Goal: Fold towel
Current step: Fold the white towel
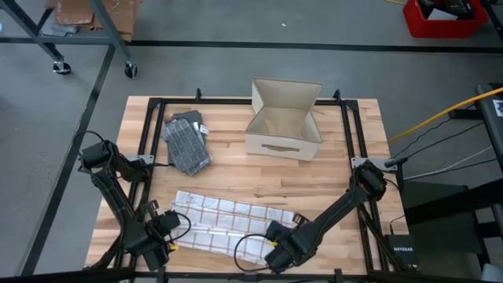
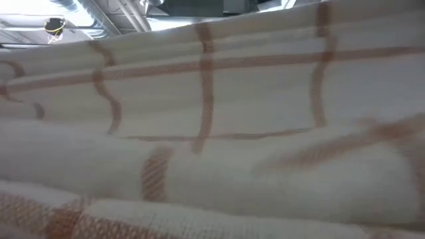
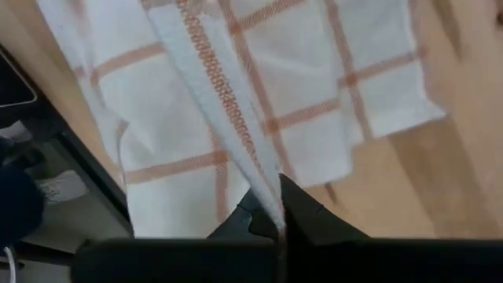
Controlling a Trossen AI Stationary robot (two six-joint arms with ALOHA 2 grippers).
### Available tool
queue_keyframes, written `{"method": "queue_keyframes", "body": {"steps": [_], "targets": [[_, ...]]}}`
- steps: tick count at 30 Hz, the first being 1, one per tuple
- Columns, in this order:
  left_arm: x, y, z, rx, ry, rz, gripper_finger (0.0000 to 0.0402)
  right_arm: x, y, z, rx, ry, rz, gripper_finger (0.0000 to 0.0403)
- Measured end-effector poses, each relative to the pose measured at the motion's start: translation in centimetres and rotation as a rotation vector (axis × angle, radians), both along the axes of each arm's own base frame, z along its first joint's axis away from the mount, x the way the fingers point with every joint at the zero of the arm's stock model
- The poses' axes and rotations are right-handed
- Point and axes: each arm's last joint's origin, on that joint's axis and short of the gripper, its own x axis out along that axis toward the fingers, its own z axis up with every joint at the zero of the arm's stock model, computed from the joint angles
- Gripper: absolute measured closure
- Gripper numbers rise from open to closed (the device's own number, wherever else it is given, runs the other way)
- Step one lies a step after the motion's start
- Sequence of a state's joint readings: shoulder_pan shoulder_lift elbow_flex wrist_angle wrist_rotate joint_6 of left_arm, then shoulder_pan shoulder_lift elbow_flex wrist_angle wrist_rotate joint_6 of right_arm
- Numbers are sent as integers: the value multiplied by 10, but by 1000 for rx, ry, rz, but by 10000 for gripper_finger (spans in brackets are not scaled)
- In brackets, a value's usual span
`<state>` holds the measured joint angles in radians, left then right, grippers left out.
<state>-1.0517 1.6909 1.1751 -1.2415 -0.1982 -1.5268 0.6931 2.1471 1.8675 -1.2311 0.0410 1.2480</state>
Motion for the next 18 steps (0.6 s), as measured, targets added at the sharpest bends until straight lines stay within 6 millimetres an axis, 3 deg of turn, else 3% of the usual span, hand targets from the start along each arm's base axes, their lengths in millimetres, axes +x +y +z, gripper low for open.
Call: {"method": "queue_keyframes", "body": {"steps": [10, 14, 18], "targets": [[-1, 7, -2, 58, 19, -2, 379, 11, -18, 0, -63, -5, 103, 402], [2, 13, -1, 104, 13, 14, 344, 8, -20, 0, -82, 27, 105, 391], [6, 21, 0, 149, 12, 69, 292, 6, -20, 0, -81, 44, 108, 349]]}}
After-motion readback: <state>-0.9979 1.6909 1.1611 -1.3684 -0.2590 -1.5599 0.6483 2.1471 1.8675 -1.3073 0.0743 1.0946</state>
